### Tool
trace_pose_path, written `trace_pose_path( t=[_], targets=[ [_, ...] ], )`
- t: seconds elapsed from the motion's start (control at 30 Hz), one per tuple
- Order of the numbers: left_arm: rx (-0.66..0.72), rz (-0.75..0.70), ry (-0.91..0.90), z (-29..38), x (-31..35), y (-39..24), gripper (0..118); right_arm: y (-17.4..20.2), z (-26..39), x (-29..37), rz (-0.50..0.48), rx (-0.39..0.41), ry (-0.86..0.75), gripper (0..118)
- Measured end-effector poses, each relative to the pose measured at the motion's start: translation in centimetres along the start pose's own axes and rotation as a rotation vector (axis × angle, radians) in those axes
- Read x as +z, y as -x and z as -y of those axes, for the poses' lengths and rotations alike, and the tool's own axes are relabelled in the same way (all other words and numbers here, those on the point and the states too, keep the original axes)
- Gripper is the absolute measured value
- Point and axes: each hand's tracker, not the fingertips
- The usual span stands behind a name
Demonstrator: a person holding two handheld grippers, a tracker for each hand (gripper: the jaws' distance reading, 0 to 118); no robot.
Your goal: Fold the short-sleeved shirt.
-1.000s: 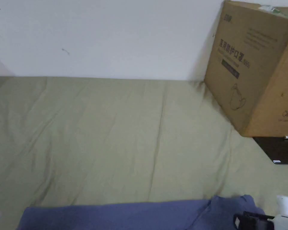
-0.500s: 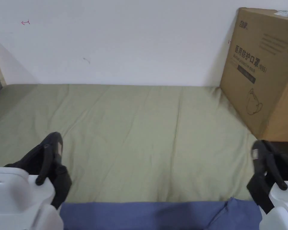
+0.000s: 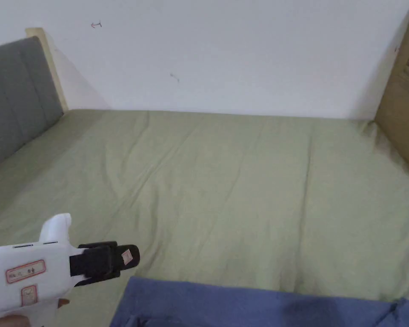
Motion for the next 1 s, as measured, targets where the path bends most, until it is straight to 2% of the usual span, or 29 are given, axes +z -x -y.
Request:
trace_pose_path(
  t=[0.03, 0.07, 0.1, 0.13, 0.17, 0.3, 0.4, 0.47, 0.5, 0.53, 0.57, 0.6, 0.63, 0.67, 0.7, 0.73, 0.83, 0.87, 1.0],
  targets=[
    [0.022, -0.014, 0.021, 0.4, -0.4, 1.9, 18, 0.0, 0.3, -0.2, 0.005, 0.008, 0.011, 0],
    [0.057, 0.004, 0.041, 0.8, -0.9, 3.9, 42, 0.0, 0.6, -0.7, 0.013, 0.028, 0.033, 0],
    [0.116, 0.022, 0.069, 1.2, -1.4, 6.1, 84, 0.3, 0.8, -1.1, 0.028, 0.053, 0.065, 0],
    [0.164, 0.031, 0.083, 1.6, -1.9, 8.1, 109, 0.5, 1.0, -1.5, 0.039, 0.065, 0.094, 0],
    [0.224, 0.054, 0.087, 2.2, -2.2, 10.1, 118, 0.6, 1.1, -1.9, 0.033, 0.063, 0.117, 0],
    [0.415, 0.098, 0.055, 4.3, -3.5, 14.7, 118, 1.4, 1.5, -2.9, 0.007, 0.065, 0.164, 0],
    [0.478, 0.373, -0.004, 4.9, -4.7, 15.7, 118, 2.1, 1.8, -3.7, -0.006, 0.077, 0.219, 0],
    [0.593, 0.494, 0.066, 5.4, -7.0, 15.4, 118, 2.7, 2.0, -4.4, -0.010, 0.082, 0.247, 0],
    [0.630, 0.530, 0.092, 5.8, -8.2, 15.2, 117, 2.9, 2.0, -4.7, -0.013, 0.083, 0.255, 0],
    [0.607, 0.540, 0.094, 5.8, -8.9, 14.9, 113, 3.2, 2.0, -4.9, -0.017, 0.082, 0.262, 0],
    [0.595, 0.549, 0.103, 5.8, -9.5, 14.5, 104, 3.5, 2.0, -5.2, -0.024, 0.078, 0.268, 0],
    [0.567, 0.515, 0.130, 6.1, -10.5, 14.6, 70, 3.8, 2.0, -5.4, -0.033, 0.070, 0.272, 0],
    [0.538, 0.451, 0.149, 6.3, -10.8, 14.5, 26, 4.0, 2.0, -5.5, -0.042, 0.060, 0.275, 0],
    [0.496, 0.325, 0.204, 6.6, -11.5, 14.2, 4, 4.3, 2.0, -5.6, -0.052, 0.053, 0.279, 0],
    [0.411, 0.165, 0.255, 6.9, -12.3, 13.8, 4, 4.5, 2.0, -5.8, -0.058, 0.050, 0.284, 0],
    [0.383, 0.299, 0.175, 5.7, -11.6, 15.7, 4, 4.8, 2.1, -6.0, -0.061, 0.051, 0.289, 0],
    [0.379, 0.211, 0.199, 5.0, -11.3, 14.8, 4, 5.3, 2.4, -6.2, -0.067, 0.063, 0.307, 0],
    [0.338, 0.156, 0.202, 4.7, -11.4, 13.8, 4, 5.4, 2.5, -6.3, -0.071, 0.065, 0.314, 0],
    [0.002, -0.132, 0.184, 2.7, -8.2, 6.8, 4, 5.6, 2.1, -5.9, -0.082, 0.070, 0.325, 0]
  ],
)
